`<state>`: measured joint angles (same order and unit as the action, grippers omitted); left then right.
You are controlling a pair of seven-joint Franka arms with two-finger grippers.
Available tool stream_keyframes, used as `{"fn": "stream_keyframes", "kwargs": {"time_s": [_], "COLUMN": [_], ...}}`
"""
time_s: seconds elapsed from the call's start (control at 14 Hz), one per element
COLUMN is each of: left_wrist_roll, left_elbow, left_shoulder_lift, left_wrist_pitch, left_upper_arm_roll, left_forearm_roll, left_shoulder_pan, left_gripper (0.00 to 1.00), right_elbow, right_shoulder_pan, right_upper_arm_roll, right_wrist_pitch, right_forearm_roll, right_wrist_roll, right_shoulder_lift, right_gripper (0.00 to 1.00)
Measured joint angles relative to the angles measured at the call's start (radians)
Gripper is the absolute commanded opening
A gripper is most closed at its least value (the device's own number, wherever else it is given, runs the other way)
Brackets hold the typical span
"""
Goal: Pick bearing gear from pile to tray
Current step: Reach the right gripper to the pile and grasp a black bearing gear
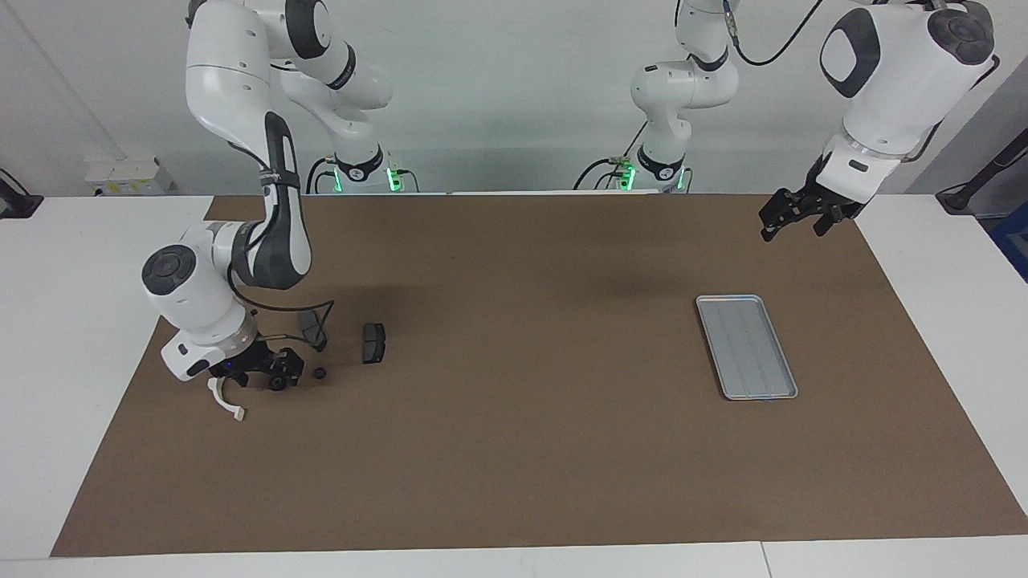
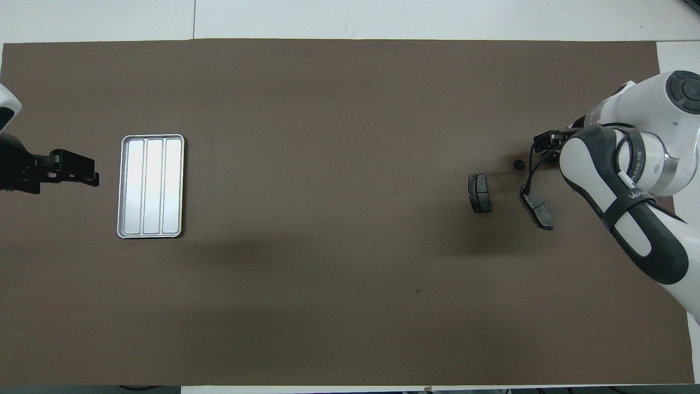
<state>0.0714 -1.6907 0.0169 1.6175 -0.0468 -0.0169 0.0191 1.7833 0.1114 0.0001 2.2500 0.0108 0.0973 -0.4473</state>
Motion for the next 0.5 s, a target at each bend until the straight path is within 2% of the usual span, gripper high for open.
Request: {"fn": "stream_keyframes", "kwargs": {"time_s": [0.5], "left_wrist_roll": [0.000], "left_elbow": [0.000], "left_shoulder_lift": [0.000], "left_wrist_pitch": [0.000], "left_upper_arm_roll": [0.000], "left_forearm_roll": [0.000], "left_shoulder_pan": [0.000], "left_gripper": [1.00], "right_elbow": [0.010], "right_shoulder_pan": [0.000], "right_upper_arm_roll": [0.000], "right_wrist_pitch": [0.000], "right_forearm_roll": [0.000], "right_wrist_roll": [0.005], "right_shoulder_lift": [-0.011], "right_gripper": [0.95]}}
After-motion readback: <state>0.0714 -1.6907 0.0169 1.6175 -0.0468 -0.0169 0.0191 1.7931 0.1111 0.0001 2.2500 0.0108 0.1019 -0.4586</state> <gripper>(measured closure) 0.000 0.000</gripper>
